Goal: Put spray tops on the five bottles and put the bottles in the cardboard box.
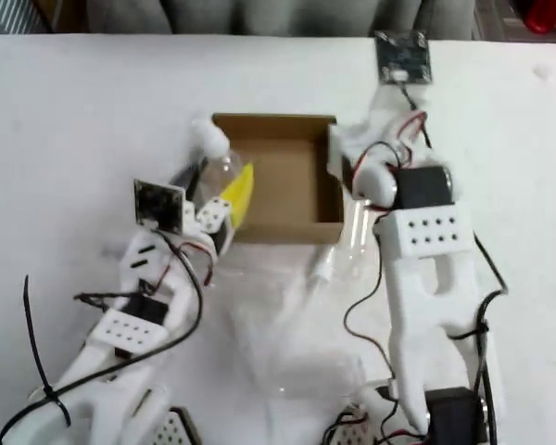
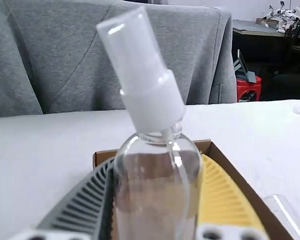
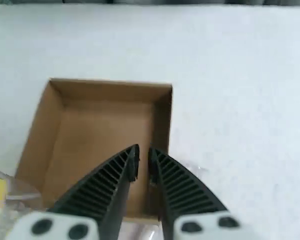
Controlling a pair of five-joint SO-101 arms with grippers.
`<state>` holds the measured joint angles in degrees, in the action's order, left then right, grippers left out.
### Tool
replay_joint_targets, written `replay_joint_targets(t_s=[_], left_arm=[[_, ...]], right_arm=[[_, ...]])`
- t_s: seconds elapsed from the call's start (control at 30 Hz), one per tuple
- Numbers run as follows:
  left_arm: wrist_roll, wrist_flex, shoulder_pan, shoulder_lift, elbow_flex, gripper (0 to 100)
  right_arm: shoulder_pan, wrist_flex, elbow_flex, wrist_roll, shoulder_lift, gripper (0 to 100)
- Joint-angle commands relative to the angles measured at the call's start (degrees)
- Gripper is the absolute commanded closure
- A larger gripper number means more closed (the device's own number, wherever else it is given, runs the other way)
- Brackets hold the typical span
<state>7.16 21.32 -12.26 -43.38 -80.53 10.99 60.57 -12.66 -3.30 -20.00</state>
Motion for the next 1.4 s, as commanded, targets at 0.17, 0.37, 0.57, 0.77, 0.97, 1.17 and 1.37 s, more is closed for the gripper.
replay_joint_targets(t_s=[0.17, 0.37, 0.57, 0.77, 0.97, 1.17, 1.37], left_arm=[[0.4, -11.2, 0.6, -1.8, 18.6, 98], [0.4, -10.0, 0.5, -0.7, 26.3, 98], [0.4, -0.5, 0.6, 14.2, 33.8, 98], [0.4, 9.4, 1.4, 33.2, 40.5, 98], [0.8, 14.8, 5.0, 48.5, 47.6, 98], [0.7, 19.0, 6.2, 60.9, 53.6, 98], [0.9, 21.6, 6.2, 70.1, 58.6, 98]], right_arm=[[-6.0, -1.8, -8.1, 6.2, 5.5, 98.1], [-13.2, -12.5, -9.8, 6.0, 15.0, 98.2], [-17.1, -30.5, -9.5, 5.9, 26.9, 98.2], [-18.9, -38.5, -9.4, 5.9, 32.5, 98.2], [-18.6, -38.6, -9.4, 5.9, 33.2, 98.3], [-18.4, -38.7, -9.4, 5.9, 33.4, 98.3], [-18.4, -38.7, -9.4, 5.9, 33.4, 98.3]])
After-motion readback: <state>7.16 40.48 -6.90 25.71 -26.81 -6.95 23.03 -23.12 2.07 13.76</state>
